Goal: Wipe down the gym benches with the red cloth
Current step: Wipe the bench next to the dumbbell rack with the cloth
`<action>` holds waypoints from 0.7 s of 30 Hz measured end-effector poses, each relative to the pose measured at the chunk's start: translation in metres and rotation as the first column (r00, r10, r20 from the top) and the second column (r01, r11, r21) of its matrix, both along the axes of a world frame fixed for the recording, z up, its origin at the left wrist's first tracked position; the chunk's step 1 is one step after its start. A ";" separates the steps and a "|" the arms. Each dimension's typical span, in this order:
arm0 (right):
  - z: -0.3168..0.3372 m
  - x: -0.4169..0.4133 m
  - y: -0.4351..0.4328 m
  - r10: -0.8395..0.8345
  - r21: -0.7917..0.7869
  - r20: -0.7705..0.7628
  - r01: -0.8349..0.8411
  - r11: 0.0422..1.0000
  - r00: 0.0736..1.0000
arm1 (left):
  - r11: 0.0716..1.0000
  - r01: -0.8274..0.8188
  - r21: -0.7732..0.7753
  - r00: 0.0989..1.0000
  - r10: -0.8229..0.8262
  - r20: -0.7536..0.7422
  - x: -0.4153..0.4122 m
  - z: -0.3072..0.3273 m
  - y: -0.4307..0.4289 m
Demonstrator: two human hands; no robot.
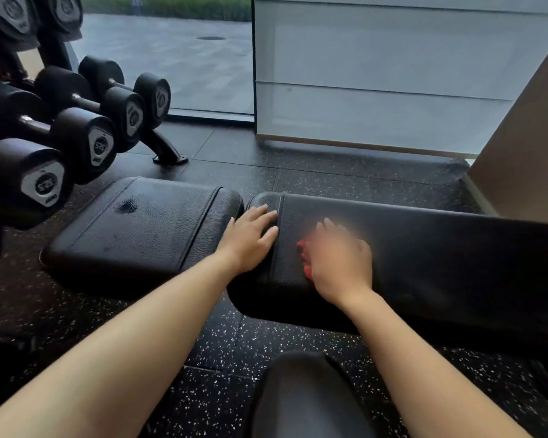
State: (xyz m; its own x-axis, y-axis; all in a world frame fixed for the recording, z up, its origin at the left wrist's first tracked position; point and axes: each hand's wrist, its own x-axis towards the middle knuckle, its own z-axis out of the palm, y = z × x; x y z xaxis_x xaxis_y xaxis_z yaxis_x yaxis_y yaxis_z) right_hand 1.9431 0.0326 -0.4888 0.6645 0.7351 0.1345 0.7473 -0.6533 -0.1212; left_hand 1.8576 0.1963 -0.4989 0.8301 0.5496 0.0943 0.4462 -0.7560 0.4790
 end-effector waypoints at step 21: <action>0.003 0.013 0.010 0.086 -0.031 -0.062 -0.088 0.996 0.994 | 0.982 0.005 0.188 1.000 -0.003 -0.010 0.007 -0.008 -0.006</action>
